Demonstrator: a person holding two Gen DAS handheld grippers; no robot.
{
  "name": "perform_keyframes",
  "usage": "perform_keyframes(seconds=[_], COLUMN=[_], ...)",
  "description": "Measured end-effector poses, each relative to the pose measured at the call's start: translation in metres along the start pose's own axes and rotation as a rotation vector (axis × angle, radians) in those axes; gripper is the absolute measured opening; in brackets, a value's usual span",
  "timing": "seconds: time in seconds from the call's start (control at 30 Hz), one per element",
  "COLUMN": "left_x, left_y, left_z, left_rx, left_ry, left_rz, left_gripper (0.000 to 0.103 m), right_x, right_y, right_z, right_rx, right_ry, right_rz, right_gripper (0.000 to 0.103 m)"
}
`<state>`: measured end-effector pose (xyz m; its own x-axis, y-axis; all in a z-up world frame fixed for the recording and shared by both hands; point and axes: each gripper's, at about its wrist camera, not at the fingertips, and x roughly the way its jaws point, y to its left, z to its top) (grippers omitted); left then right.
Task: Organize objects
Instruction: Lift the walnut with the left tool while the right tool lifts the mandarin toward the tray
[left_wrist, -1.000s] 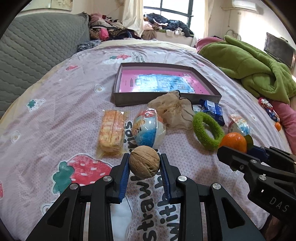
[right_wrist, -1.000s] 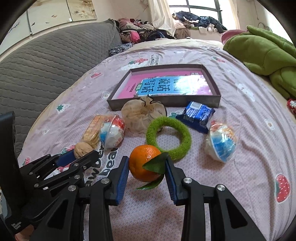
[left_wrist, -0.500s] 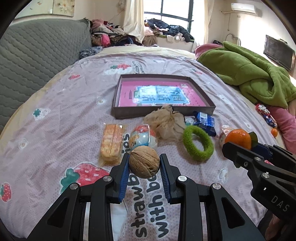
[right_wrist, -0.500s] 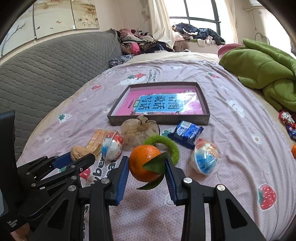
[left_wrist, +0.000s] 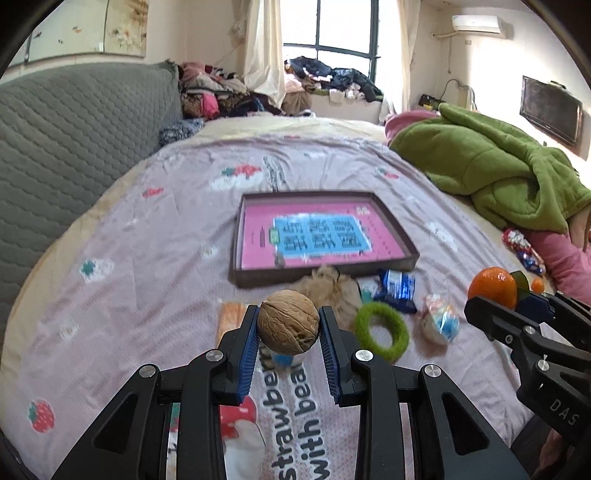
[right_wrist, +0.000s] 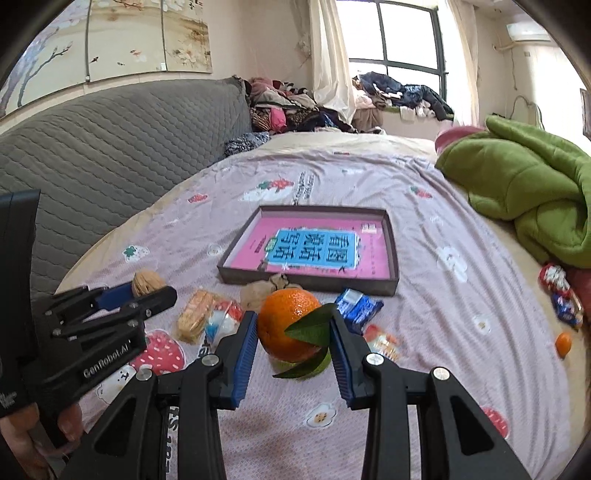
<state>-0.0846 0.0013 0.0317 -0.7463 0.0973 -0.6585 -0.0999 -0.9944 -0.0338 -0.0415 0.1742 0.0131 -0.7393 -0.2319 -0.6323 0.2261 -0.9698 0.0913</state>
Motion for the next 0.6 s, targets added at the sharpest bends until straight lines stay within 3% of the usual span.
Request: perform_keyframes(seconds=[0.6], left_x=[-0.024], left_y=[0.0], left_z=[0.055], left_rx=[0.029], left_ry=[-0.071], left_rz=[0.021], left_gripper=[0.032], right_x=[-0.008], right_y=[-0.009], right_z=[0.046], right_rx=[-0.032], right_ry=[-0.017], right_rz=[0.028], right_gripper=[0.038])
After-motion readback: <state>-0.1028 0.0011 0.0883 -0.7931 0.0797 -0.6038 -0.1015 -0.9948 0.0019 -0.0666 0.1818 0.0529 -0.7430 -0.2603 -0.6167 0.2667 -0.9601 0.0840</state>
